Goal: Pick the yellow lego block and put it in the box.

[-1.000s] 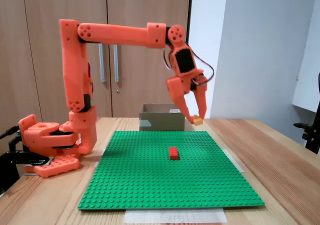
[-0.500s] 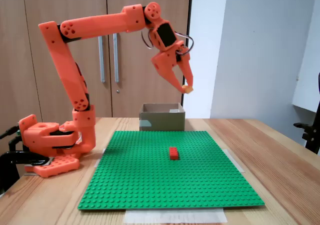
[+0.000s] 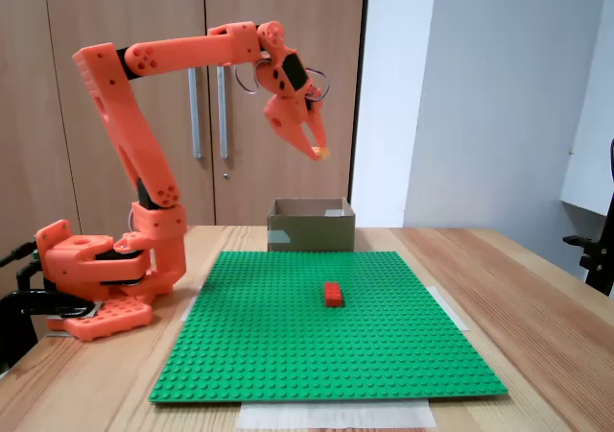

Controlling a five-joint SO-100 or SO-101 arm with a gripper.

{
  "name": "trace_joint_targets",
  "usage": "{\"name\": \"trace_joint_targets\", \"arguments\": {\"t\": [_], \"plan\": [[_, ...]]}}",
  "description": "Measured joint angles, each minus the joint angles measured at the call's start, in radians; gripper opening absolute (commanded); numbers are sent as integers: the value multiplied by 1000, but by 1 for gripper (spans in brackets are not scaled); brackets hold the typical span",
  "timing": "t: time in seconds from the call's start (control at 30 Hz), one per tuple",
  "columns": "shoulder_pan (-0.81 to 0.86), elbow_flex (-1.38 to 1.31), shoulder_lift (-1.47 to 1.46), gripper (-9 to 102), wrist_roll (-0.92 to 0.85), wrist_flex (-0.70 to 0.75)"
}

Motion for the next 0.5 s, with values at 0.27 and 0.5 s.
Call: {"name": "trace_joint_targets", "arguments": {"t": [0.27,0.5], "plan": [[-124,29,-57,-1,-6,-26],[-135,11,-209,-1,17,-26]]}}
